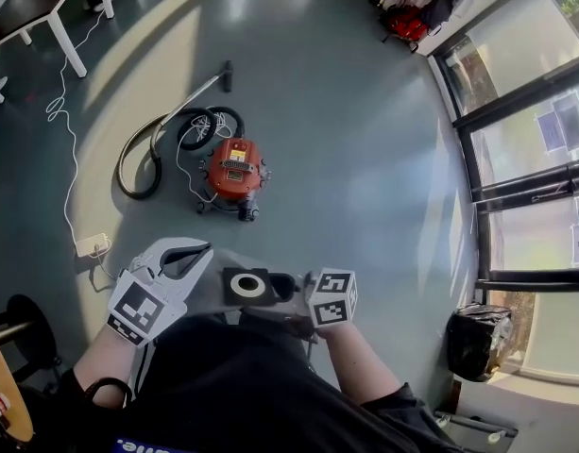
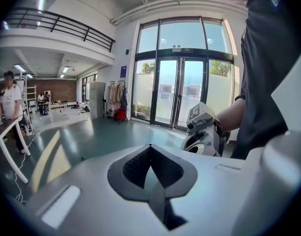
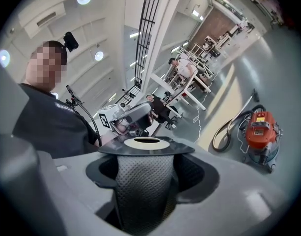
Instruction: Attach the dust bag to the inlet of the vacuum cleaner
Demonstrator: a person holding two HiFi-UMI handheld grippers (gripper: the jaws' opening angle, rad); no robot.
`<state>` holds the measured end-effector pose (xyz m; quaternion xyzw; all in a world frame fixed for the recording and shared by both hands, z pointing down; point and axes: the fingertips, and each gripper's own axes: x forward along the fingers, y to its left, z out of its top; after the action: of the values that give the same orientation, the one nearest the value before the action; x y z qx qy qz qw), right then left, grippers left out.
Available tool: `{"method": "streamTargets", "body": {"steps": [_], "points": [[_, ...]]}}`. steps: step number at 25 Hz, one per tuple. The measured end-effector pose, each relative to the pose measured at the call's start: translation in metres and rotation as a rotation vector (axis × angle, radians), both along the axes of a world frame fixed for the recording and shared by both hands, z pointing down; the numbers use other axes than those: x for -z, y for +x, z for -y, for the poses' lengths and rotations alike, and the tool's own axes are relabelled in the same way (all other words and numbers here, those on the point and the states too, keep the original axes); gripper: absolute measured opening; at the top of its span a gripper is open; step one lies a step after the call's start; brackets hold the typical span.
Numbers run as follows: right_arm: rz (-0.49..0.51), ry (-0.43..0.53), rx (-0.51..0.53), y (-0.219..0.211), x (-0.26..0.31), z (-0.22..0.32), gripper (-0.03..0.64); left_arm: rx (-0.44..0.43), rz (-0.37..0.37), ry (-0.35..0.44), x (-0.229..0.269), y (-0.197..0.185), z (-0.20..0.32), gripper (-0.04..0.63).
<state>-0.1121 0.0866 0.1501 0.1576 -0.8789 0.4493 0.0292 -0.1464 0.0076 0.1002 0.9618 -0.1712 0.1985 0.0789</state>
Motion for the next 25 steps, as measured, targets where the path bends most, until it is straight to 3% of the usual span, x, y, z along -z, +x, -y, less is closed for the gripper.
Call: {"method": "streamTargets", "body": {"steps": [9, 13, 16, 25], "points": [[0.045, -0.03, 0.067, 0.038, -0.02, 0.008, 0.288, 0.091, 0.004, 0.021, -0.005, 0.038, 0.016, 0.017], [0.051, -0.045, 0.088, 0.057, -0.035, 0.018, 0.288, 0.127, 0.047, 0.045, -0.017, 0.053, 0.028, 0.017], [0.064, -0.052, 0.097, 0.064, -0.042, 0.026, 0.288, 0.134, 0.084, 0.063, -0.023, 0.06, 0.037, 0.017], [0.076, -0.069, 0.12, 0.076, -0.062, 0.034, 0.288, 0.158, 0.093, 0.066, -0.044, 0.071, 0.047, 0.017]]}}
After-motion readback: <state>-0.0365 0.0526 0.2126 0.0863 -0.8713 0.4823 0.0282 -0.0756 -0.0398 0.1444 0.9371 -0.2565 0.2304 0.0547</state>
